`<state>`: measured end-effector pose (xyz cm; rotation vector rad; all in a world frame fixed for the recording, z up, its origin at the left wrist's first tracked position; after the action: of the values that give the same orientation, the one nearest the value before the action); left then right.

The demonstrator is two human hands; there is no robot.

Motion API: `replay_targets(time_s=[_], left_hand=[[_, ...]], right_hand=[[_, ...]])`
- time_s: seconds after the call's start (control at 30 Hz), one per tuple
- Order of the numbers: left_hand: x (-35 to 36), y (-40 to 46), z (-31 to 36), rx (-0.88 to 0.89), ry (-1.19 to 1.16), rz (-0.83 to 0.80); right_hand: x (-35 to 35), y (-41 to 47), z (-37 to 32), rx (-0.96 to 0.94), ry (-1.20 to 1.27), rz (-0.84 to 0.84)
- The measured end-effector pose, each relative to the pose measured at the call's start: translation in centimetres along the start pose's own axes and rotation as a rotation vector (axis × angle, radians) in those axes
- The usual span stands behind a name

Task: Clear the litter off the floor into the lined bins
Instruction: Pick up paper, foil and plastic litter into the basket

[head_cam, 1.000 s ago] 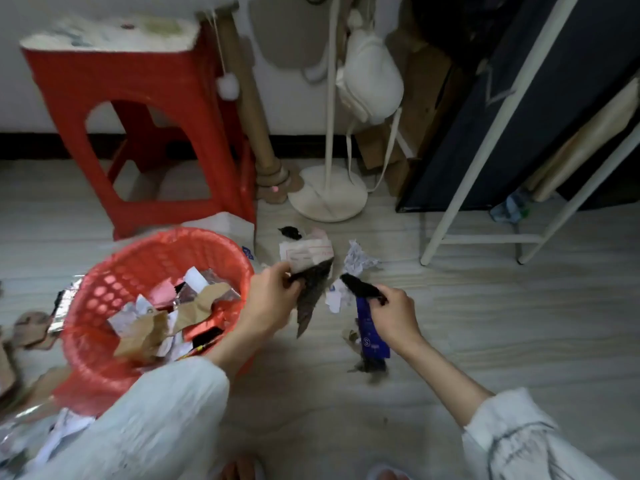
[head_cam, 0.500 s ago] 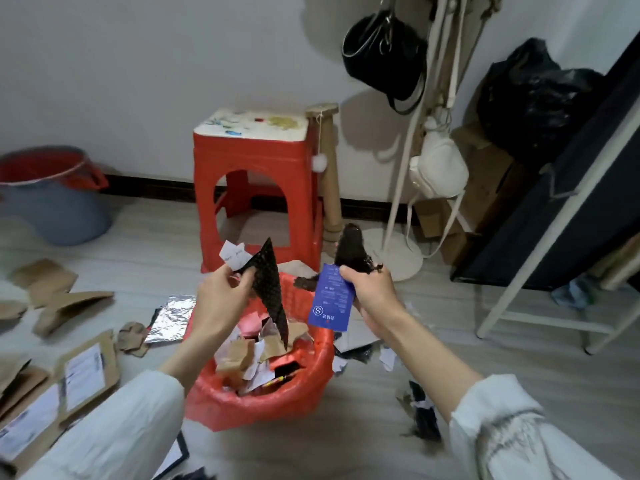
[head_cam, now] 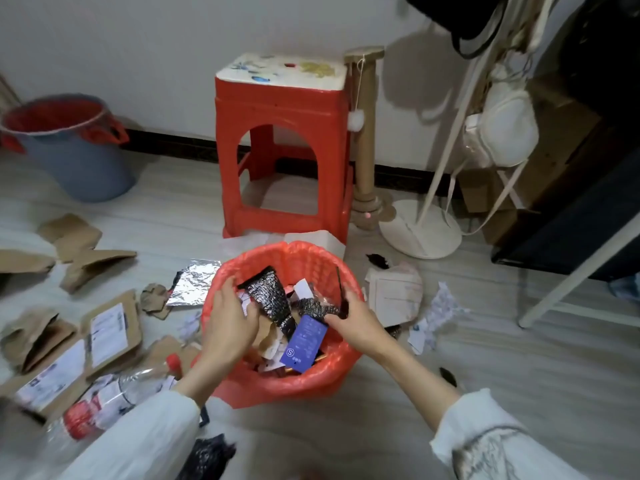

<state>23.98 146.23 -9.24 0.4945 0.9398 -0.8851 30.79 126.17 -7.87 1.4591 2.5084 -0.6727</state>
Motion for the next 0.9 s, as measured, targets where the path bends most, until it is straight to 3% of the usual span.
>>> replay_targets(time_s=[0.17,0.27,0.33,0.4,0.43,0.57,0.67,0.8,0.9], left_hand=[[1.5,-3.4,3.4,0.391,0.175,0.009],[2.7,-3.8,4.2,0.408,0.142,0.078],[3.3,-3.9,4.8,0.442,0.131,0.085],[4.7,-3.8,5.5,0.549,0.261,-0.084],[5.8,-3.7,5.7,0.583,0.362,-0.243],[9.8,-3.1,3.8,0.435,0.688,-0.847],[11.0,-2.4,2.4,0.338,0.768,-1.026],[10.0,-2.1,3.8,0.357,0.634,-0.980],[7.2,-2.1,5.7,0.501,0.500,-0.727]], right_hand=[[-0.6,-0.7,-0.3,-0.079,-0.334,-0.147],[-1.1,-0.8,0.8,-0.053,-0.475,-0.238],[-1.7,-0.9,1.7,-0.058,-0.415,-0.113],[-2.1,-0.9,2.4,-0.025,-0.301,0.092],[-2.1,-0.8,3.1,0.034,-0.215,0.149],[-0.6,0.5,5.6,0.325,0.109,0.160],[0.1,1.6,6.6,0.392,0.232,0.158],[-0.1,1.5,6.1,0.392,0.311,0.178],[-1.1,0.6,5.5,0.405,0.329,0.212]])
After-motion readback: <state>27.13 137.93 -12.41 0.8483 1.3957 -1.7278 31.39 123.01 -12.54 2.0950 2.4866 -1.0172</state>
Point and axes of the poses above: each hand's wrist, its own y-axis towards the middle knuckle, its own x-axis out of the palm, z = x × y, the point moved 3 cm from there along y, towards the middle knuckle, and after that the axes turned 10 degrees about y, right-handed, at the moved point
